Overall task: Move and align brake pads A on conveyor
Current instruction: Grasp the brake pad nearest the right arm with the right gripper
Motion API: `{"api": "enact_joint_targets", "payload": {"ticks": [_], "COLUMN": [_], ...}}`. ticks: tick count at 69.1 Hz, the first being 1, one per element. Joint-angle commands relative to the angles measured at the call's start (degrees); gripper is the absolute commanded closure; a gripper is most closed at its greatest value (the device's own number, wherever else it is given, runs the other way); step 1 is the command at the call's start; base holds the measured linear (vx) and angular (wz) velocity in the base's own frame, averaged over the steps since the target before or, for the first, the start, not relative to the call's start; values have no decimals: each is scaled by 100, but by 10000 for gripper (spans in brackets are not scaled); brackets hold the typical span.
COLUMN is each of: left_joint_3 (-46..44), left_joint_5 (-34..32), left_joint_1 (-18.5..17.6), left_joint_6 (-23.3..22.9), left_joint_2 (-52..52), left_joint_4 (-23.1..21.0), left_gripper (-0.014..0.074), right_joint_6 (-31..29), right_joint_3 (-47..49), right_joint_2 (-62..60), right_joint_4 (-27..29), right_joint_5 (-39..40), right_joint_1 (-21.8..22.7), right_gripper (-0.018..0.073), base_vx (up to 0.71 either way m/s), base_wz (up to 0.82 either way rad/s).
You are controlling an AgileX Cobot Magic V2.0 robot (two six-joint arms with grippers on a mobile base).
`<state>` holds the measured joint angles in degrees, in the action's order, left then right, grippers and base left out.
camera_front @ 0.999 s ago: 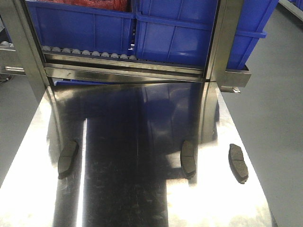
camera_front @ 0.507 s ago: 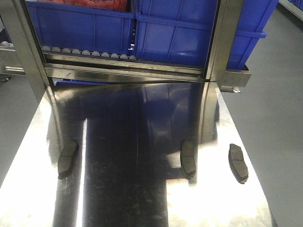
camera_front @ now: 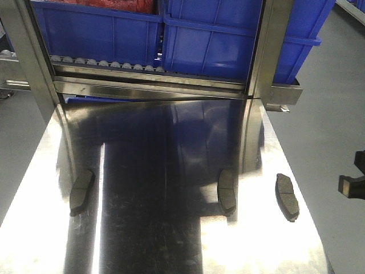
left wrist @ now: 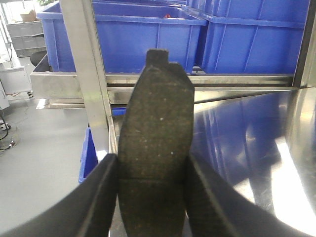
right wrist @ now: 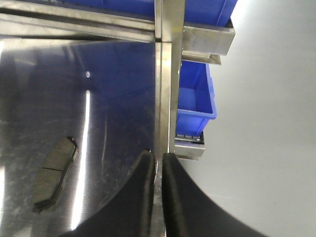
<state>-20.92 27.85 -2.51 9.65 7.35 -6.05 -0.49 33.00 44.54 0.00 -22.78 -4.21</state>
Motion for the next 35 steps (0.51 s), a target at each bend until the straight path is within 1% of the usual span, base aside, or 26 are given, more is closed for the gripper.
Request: {"api": "enact_joint_targets", "payload": {"ticks": [1, 8, 11, 18, 20, 29, 35], "left_joint_3": [-172, -172, -172, -172, -172, -172, -172], "left_joint_5": [-581, -581, -581, -581, -581, -581, -581], "left_joint_1": [-44, -44, -44, -44, -44, -44, -44], "left_joint_6": [-18, -18, -18, -18, -18, -18, -18], "left_joint_2": [56, 56, 56, 56, 56, 56, 56], "left_joint_4": [-71, -71, -71, -71, -71, -71, -71], "left_gripper": [555, 555, 555, 555, 555, 555, 555], "right_joint_6": [-77, -113, -113, -113, -113, -91, -42], "right_joint_3": [211, 205, 205, 205, 205, 195, 209], "right_joint_2": [76, 95, 95, 95, 95, 95, 240], "right_joint_4": [0, 0, 0, 0, 0, 0, 0], "right_joint_5": [581, 585, 578, 578, 572, 654, 576], "right_joint_1": [27, 27, 27, 27, 27, 27, 27], "right_gripper": [386, 167, 42, -138, -172, -162, -139], "base_vx": [0, 0, 0, 0, 0, 0, 0], "base_wz": [0, 0, 0, 0, 0, 0, 0]}}
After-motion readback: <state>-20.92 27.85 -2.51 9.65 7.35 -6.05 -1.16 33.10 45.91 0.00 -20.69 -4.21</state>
